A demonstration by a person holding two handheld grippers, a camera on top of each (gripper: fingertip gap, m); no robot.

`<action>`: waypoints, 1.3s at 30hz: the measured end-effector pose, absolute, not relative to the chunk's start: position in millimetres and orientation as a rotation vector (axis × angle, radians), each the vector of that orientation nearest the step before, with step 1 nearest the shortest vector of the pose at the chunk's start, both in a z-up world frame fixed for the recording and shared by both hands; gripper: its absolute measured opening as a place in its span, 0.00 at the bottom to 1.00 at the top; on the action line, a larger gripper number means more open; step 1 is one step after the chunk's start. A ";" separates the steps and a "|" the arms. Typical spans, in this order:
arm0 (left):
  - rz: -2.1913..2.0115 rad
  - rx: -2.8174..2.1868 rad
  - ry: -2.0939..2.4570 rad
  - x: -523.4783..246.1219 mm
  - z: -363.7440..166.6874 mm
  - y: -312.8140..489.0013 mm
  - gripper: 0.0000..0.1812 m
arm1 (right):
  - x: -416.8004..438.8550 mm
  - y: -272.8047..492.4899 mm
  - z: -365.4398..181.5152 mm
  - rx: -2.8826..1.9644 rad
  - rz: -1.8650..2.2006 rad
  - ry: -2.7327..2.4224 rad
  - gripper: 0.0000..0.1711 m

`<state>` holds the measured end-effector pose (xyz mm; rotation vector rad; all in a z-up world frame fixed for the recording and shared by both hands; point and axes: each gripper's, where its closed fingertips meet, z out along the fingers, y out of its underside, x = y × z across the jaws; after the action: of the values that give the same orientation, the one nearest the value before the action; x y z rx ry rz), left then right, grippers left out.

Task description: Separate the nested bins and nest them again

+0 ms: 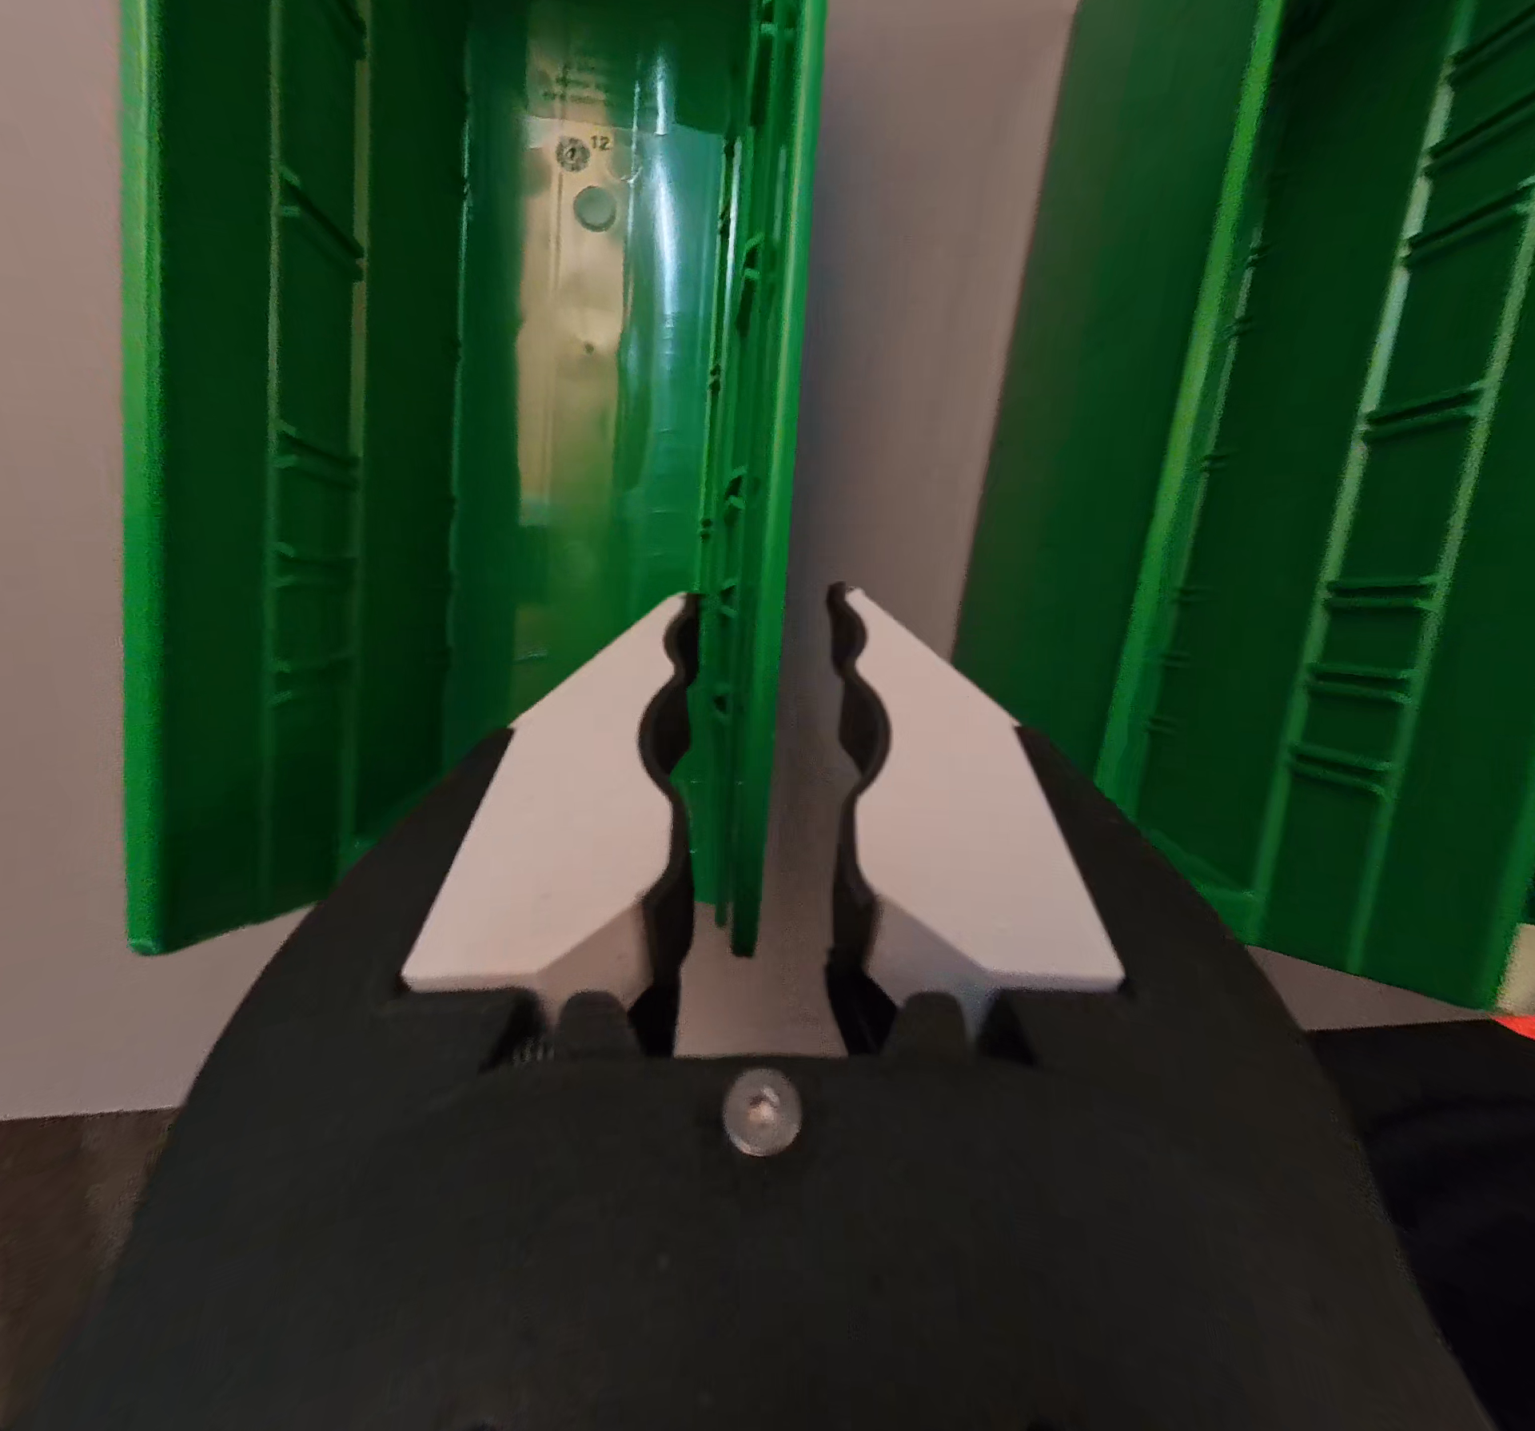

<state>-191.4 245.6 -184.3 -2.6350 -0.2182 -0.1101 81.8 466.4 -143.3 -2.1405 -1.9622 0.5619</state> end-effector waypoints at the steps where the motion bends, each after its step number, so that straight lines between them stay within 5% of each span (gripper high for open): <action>1: -0.132 -2.624 -0.217 -188.5 -181.1 246.0 0.20 | 79.6 466.9 -143.4 -2.121 0.564 -1.962 0.00; 6: -0.099 -2.596 -0.140 -184.9 -164.4 241.4 0.26 | 78.7 473.1 -141.9 -2.101 0.502 -1.958 0.08; 14: -0.097 -2.446 0.101 -156.2 -113.4 256.2 0.27 | 101.8 482.6 -75.2 -2.090 0.724 -1.630 0.07; 20: -0.257 -2.391 0.244 -124.7 -101.7 271.0 0.37 | 139.7 462.4 -40.9 -2.112 0.821 -1.398 0.09; 26: -0.194 -2.419 0.384 -125.6 -103.5 282.1 0.42 | 171.9 434.6 -48.8 -2.189 0.771 -1.209 0.27; 33: -0.210 -2.430 0.302 -143.0 -97.6 289.4 0.50 | 227.8 423.5 -73.3 -2.386 0.605 -0.887 0.72; 39: -0.320 -2.530 0.281 -98.5 -101.1 298.5 0.70 | 237.1 401.0 -98.3 -2.446 0.622 -0.812 0.69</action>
<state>-98.5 298.5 -101.1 -2.5304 0.2814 -0.3203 237.1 401.0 -98.3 -2.4458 -0.8121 0.6220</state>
